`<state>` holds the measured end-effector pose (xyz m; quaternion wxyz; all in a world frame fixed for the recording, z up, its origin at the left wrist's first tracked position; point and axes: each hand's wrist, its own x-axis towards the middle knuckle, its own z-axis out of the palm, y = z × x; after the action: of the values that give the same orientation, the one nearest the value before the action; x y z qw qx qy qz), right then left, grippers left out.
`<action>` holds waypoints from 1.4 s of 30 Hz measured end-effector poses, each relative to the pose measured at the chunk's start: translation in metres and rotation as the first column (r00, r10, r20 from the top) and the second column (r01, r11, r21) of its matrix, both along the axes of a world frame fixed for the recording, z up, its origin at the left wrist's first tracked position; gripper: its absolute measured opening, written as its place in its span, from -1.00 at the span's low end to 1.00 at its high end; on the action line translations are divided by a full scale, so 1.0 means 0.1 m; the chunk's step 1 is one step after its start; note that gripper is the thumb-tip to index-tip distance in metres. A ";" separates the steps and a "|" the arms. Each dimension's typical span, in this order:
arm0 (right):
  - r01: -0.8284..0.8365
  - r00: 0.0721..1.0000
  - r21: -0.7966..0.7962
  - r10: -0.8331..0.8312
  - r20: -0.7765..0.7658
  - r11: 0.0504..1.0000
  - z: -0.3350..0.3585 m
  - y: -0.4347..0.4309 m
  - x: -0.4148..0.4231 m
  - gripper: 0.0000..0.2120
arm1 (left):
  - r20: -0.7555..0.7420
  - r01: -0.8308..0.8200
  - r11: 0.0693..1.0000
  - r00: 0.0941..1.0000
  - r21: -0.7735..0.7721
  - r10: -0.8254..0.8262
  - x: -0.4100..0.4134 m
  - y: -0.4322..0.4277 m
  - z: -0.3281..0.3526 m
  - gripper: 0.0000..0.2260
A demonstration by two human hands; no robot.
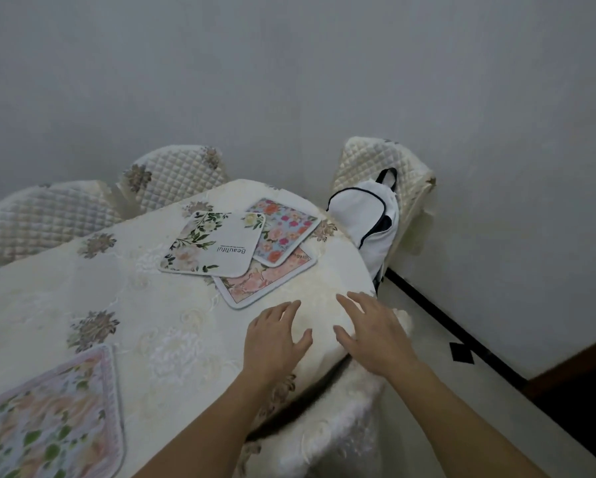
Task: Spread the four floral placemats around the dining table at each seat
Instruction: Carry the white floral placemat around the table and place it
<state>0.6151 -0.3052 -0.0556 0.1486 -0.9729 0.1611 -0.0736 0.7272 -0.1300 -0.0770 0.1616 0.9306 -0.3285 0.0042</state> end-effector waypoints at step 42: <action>-0.725 0.675 0.042 0.721 -0.156 0.687 -0.78 -1.16 5.60 -0.43 | -0.419 -0.992 0.084 0.117 -0.097 0.900 2.99 -0.41 -0.67 -0.42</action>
<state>1.1747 -0.4208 -0.1334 0.1407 -0.9616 -0.2260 0.0675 1.0266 -0.1714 -0.1436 0.3239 0.8606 0.3898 0.0499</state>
